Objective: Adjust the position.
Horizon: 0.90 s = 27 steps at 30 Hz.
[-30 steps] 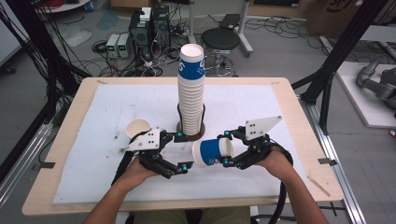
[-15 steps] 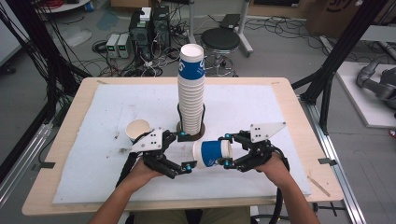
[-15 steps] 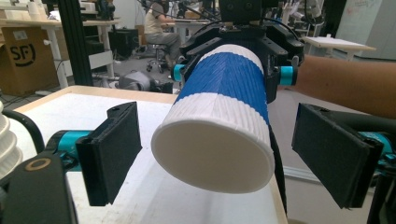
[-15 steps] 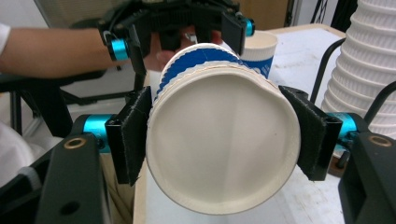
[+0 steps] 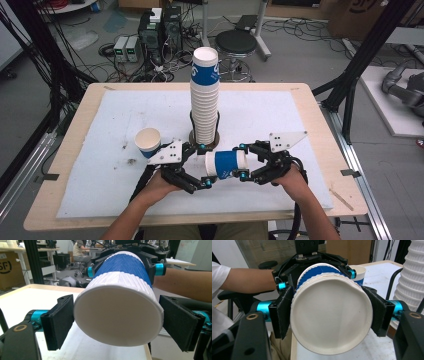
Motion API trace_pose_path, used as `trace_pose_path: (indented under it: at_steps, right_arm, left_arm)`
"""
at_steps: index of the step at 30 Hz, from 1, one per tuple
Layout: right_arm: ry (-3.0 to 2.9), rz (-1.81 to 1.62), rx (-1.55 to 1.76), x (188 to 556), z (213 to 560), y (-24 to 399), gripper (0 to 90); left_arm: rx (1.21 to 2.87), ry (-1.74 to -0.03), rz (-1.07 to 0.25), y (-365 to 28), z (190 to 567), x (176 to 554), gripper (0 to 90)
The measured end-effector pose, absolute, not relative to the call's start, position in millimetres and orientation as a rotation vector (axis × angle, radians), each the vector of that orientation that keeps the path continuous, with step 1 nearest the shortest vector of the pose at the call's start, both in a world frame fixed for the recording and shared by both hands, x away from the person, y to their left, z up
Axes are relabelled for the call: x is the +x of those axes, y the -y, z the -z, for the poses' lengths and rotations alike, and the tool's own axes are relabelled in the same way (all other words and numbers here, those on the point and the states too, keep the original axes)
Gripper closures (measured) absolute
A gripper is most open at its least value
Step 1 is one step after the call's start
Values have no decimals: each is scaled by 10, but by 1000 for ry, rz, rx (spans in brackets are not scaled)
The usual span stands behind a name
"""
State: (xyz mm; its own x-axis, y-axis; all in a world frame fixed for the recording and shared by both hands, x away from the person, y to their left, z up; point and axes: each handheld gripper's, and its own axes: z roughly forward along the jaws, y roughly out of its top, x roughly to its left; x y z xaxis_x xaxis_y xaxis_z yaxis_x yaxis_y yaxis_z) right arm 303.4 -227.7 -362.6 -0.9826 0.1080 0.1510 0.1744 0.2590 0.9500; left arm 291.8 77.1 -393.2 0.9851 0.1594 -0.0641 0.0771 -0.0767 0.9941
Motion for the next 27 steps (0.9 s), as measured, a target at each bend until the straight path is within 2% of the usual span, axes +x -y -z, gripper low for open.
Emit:
trace_pose_path:
  at_steps: [14, 22, 27]
  right_arm:
    - [2400, 1840, -297, 3049, 3679, 2294, 309]
    - [2388, 1836, -320, 3047, 3675, 2289, 301]
    - [2406, 1843, -343, 3046, 3668, 2276, 232]
  left_arm:
    - [1665, -148, -83, -826, 3885, 2906, 256]
    - [1677, -156, -83, -834, 3842, 2905, 271]
    - [1695, -161, -88, -834, 3835, 2907, 271]
